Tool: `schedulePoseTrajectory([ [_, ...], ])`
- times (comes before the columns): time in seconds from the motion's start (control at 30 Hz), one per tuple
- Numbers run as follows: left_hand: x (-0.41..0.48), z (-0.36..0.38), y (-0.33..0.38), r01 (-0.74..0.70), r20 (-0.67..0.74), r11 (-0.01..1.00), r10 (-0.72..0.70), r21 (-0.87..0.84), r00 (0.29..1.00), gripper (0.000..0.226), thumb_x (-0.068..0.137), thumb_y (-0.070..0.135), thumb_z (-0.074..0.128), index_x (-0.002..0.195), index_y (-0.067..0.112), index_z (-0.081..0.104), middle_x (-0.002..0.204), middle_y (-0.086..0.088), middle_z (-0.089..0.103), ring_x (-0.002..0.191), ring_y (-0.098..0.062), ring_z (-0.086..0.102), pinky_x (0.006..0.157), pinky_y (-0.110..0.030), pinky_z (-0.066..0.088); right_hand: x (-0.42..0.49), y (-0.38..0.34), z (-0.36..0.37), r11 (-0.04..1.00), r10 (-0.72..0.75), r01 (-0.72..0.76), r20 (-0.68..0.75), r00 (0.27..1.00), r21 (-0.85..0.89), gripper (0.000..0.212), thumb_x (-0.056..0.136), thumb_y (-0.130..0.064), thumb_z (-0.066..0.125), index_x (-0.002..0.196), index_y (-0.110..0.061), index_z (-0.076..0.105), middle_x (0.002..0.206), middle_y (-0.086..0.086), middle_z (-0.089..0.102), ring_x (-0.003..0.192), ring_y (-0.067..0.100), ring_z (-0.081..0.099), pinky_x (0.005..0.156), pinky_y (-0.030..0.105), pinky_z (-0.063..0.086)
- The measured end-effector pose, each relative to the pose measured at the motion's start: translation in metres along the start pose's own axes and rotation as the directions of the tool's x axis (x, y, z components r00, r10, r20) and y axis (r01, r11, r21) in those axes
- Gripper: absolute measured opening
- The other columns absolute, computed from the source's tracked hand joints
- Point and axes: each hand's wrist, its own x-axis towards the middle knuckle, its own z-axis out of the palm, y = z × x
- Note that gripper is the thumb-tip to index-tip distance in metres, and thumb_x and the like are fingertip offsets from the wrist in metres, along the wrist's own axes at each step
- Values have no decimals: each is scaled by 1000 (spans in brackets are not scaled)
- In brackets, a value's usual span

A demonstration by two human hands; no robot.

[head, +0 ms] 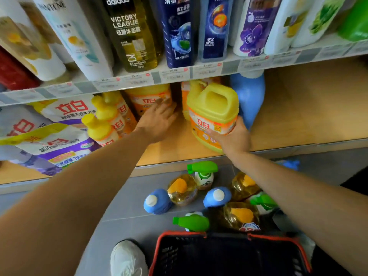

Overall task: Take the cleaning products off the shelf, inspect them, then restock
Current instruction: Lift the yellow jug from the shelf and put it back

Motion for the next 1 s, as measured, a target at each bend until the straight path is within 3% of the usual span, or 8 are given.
schedulePoseTrajectory([
  [0.1, 16, 4, -9, -64, 58, 971, 52, 231, 997, 72, 97, 40, 50, 160, 20, 22, 169, -10, 15, 157, -33, 3, 121, -55, -14, 2, 11, 3, 998, 55, -53, 40, 998, -29, 76, 58, -47, 94, 118, -17, 58, 118, 7, 71, 112, 30, 64, 82, 28, 44],
  [0.3, 22, 0, -8, -88, 82, 907, 60, 412, 995, 69, 96, 40, 44, 159, 15, 26, 166, -12, 22, 155, -38, 5, 119, -60, -15, 8, 8, 4, 988, 93, -85, 59, 994, -128, 76, 60, -53, 91, 115, -13, 56, 116, 10, 70, 110, 35, 64, 87, 40, 50],
  [0.5, -30, 12, -1, -90, 41, 968, 82, 234, 996, 61, 94, 37, 45, 150, 14, 40, 157, -13, 36, 149, -39, 17, 121, -60, 5, 7, 4, 3, 983, 146, -136, 74, 987, -125, 73, 67, -49, 89, 119, -13, 53, 120, 11, 67, 113, 36, 63, 89, 39, 48],
  [0.6, -59, 13, 7, 69, -29, 974, -77, -218, 997, 46, 93, 39, 52, 134, 18, 53, 135, -11, 57, 122, -33, 50, 102, -48, 40, 5, 1, 4, 983, 155, -145, 85, 984, -112, 70, 70, -44, 88, 121, -13, 53, 122, 12, 67, 114, 37, 62, 92, 42, 50],
  [0.67, -65, 8, 22, 314, -50, 752, -417, -579, 908, 44, 92, 36, 62, 129, 13, 56, 125, -13, 60, 109, -34, 57, 89, -46, 49, 4, 0, 2, 985, 150, -140, 92, 984, -100, 71, 70, -42, 89, 123, -12, 53, 124, 12, 67, 115, 37, 63, 94, 43, 51],
  [0.73, -60, 2, 38, 490, 143, 324, -700, -809, 700, 52, 90, 37, 69, 131, 11, 51, 127, -13, 57, 112, -33, 57, 91, -44, 51, 4, -1, 1, 985, 149, -138, 94, 984, -107, 70, 69, -43, 89, 123, -14, 55, 124, 10, 67, 115, 35, 63, 92, 40, 50],
  [0.83, -42, -2, 50, 514, 431, -170, -783, -841, 448, 67, 86, 43, 75, 138, 12, 45, 136, -10, 54, 124, -33, 55, 103, -41, 45, 5, 2, 0, 986, 141, -132, 91, 986, -102, 70, 68, -44, 90, 123, -16, 56, 124, 7, 68, 115, 33, 63, 86, 34, 46],
  [1.0, -12, 10, 47, 428, 577, -427, -748, -797, 327, 99, 79, 54, 79, 157, 18, 29, 149, -10, 51, 139, -32, 46, 117, -45, 34, 6, 8, 3, 990, 115, -109, 74, 991, -86, 67, 67, -44, 91, 119, -17, 59, 120, 5, 70, 112, 30, 65, 78, 27, 40],
])
